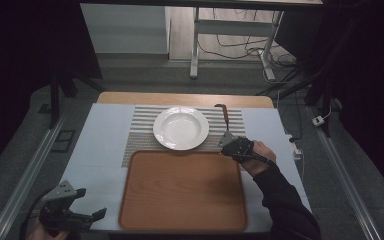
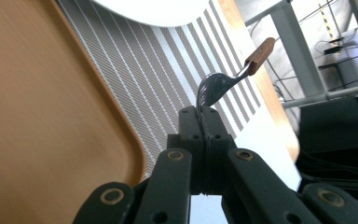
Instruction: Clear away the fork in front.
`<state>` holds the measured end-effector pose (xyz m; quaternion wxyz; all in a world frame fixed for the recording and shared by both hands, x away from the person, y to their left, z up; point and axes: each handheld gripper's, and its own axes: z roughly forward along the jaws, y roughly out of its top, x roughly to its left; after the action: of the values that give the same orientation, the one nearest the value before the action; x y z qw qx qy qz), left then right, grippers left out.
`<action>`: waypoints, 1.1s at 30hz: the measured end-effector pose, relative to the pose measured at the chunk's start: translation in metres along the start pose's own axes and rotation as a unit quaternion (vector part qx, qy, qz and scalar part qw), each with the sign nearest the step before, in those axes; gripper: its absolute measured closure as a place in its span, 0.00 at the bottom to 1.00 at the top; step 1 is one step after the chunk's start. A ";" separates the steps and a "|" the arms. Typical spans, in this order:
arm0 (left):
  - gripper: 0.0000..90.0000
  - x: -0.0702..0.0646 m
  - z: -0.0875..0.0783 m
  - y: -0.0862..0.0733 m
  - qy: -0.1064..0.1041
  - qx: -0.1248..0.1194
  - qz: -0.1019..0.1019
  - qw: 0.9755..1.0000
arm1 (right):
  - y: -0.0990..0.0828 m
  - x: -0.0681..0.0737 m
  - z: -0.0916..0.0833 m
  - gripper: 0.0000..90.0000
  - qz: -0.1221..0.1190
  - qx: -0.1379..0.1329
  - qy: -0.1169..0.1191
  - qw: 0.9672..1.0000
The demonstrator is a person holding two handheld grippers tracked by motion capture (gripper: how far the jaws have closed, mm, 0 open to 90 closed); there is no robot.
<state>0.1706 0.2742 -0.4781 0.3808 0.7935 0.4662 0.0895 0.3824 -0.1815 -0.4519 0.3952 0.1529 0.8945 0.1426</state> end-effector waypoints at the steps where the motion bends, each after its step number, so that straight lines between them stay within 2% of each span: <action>1: 0.00 0.000 0.000 0.000 0.000 0.001 0.001 1.000 | -0.001 0.000 -0.004 1.00 0.015 -0.006 0.004 1.000; 6: 0.00 0.000 0.000 0.000 0.000 0.001 0.001 1.000 | -0.010 -0.004 -0.023 1.00 0.072 -0.047 0.039 0.996; 11: 0.00 0.000 0.000 0.001 -0.006 -0.003 -0.001 1.000 | -0.019 -0.007 -0.038 1.00 0.122 -0.087 0.088 0.985; 13: 0.00 0.000 0.000 0.001 -0.015 -0.003 0.002 1.000 | -0.022 -0.007 -0.044 1.00 0.140 -0.107 0.112 0.978; 16: 0.00 0.000 0.001 0.003 -0.023 -0.005 0.009 1.000 | -0.026 -0.006 -0.054 1.00 0.171 -0.134 0.145 0.965; 19: 0.00 0.000 0.003 0.004 -0.037 -0.006 0.017 0.999 | -0.030 -0.005 -0.063 1.00 0.188 -0.160 0.175 0.953; 22: 0.00 0.001 0.005 0.006 -0.051 -0.004 0.024 0.998 | -0.034 -0.001 -0.072 1.00 0.193 -0.177 0.204 0.943; 27: 0.00 -0.002 0.009 0.012 -0.050 -0.001 0.038 0.998 | -0.039 0.006 -0.081 1.00 0.205 -0.205 0.243 0.925; 28: 0.00 -0.002 0.009 0.012 -0.050 -0.001 0.038 0.998 | -0.039 0.006 -0.081 1.00 0.205 -0.205 0.243 0.925; 29: 0.00 -0.004 0.011 0.017 -0.049 -0.001 0.045 0.998 | -0.039 0.009 -0.084 1.00 0.206 -0.212 0.258 0.920; 31: 0.00 -0.005 0.012 0.019 -0.049 -0.002 0.050 0.998 | -0.038 0.013 -0.087 1.00 0.204 -0.216 0.274 0.915; 33: 0.00 -0.008 0.018 0.027 -0.057 0.001 0.059 0.997 | -0.037 0.016 -0.089 1.00 0.201 -0.221 0.288 0.910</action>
<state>0.1935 0.2512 -0.4706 0.3999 0.8239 0.3960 0.0662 0.2996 -0.2214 -0.4193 0.1066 0.1908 0.8654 0.4509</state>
